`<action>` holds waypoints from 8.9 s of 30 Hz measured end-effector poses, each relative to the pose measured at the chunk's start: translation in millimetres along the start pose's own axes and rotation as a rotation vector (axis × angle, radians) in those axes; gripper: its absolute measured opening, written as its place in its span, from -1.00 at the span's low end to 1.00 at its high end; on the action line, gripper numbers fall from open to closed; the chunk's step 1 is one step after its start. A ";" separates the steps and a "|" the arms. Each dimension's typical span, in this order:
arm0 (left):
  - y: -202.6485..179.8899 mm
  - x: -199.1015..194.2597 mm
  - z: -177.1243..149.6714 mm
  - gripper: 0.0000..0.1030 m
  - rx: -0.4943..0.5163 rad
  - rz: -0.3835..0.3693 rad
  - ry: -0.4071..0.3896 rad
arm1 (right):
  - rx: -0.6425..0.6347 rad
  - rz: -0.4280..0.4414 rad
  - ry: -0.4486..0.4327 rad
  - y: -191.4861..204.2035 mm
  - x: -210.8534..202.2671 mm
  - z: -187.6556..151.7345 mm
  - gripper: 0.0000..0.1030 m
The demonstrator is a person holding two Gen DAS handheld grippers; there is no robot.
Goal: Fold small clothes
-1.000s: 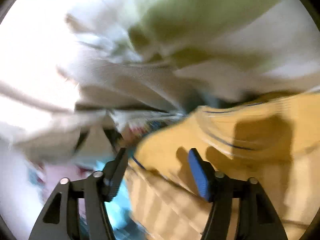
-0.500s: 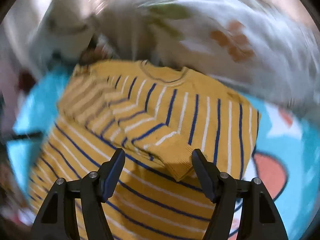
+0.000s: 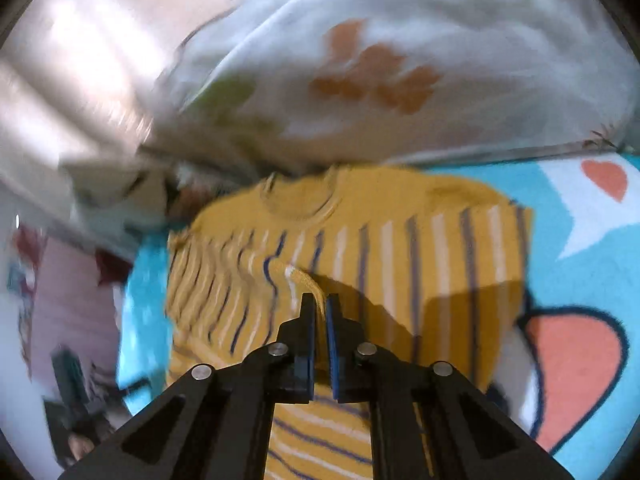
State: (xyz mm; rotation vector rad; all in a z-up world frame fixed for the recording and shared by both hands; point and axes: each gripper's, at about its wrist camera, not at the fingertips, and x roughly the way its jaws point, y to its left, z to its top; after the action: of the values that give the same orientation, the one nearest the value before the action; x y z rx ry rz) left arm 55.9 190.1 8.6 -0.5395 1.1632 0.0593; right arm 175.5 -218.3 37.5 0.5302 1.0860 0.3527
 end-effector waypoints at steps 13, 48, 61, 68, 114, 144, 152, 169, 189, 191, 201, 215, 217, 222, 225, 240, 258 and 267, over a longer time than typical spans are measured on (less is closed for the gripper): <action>7.7 0.2 -8.7 0.18 0.012 0.050 0.008 | -0.024 -0.347 0.017 -39.8 24.5 20.7 -0.72; 37.9 28.0 -23.9 0.25 0.216 -0.440 0.298 | 0.479 0.050 0.061 -33.1 -54.4 -264.2 0.09; 30.7 -7.4 -101.2 0.25 0.143 -0.377 0.205 | 0.291 0.256 0.193 -22.5 -47.7 -295.8 0.09; 56.4 -4.8 -101.4 -0.77 -0.022 -0.303 0.193 | 0.222 0.363 0.283 -8.8 -40.8 -328.0 0.08; -40.7 -13.3 96.7 -0.86 0.054 -0.178 -0.011 | 0.198 0.431 0.043 5.3 -38.8 -95.5 -0.84; -70.8 54.1 172.7 0.17 0.010 -0.238 0.079 | 0.724 0.427 -0.130 -95.2 49.8 19.4 0.26; -57.9 20.8 139.1 0.19 0.137 -0.079 0.013 | 0.700 0.370 -0.223 -113.9 -5.5 18.8 0.46; 4.1 17.4 73.9 0.26 0.233 0.095 0.036 | 0.314 0.017 0.018 -82.8 -40.8 -120.0 0.52; 32.0 -44.2 43.8 -0.46 0.091 0.123 -0.011 | 0.332 -0.084 -0.079 -115.5 -99.1 -122.4 -0.23; 30.1 -58.7 36.8 -0.11 0.089 0.159 -0.057 | 0.290 -0.085 -0.087 -103.5 -101.2 -119.3 -0.23; 20.2 -101.1 -0.1 0.39 0.169 0.263 -0.170 | 0.010 -0.017 -0.012 -0.9 -45.4 -106.2 -0.23; 52.2 -75.7 23.9 0.39 0.306 0.154 -0.086 | -0.232 -0.067 0.065 174.2 71.0 -75.2 -0.23; 66.0 -76.8 31.9 0.39 0.303 0.141 -0.079 | -0.244 -0.091 0.097 194.0 110.0 -63.7 -0.23; 97.9 -77.5 42.9 0.39 0.278 0.127 -0.053 | -0.307 -0.227 0.111 234.8 188.3 -33.6 -0.23; 109.2 -73.1 44.7 0.39 0.263 0.120 -0.033 | -0.320 -0.284 0.130 250.6 220.5 -20.1 -0.18; 109.6 -47.8 68.7 0.39 0.236 0.052 0.025 | -0.329 -0.238 0.181 285.1 199.4 -30.2 0.31; 124.6 -40.2 75.3 0.39 0.194 0.031 0.063 | -0.584 -0.552 0.194 312.4 254.3 -91.8 0.48; 127.0 -40.0 68.8 0.39 0.167 0.026 0.086 | -0.508 -0.497 0.129 297.7 225.1 -87.9 -0.62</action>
State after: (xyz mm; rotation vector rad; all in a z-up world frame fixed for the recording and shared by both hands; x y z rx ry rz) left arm 58.1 339.7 16.1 -0.3825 1.2463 -0.0389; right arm 188.5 163.9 8.5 -0.2184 1.1587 0.2119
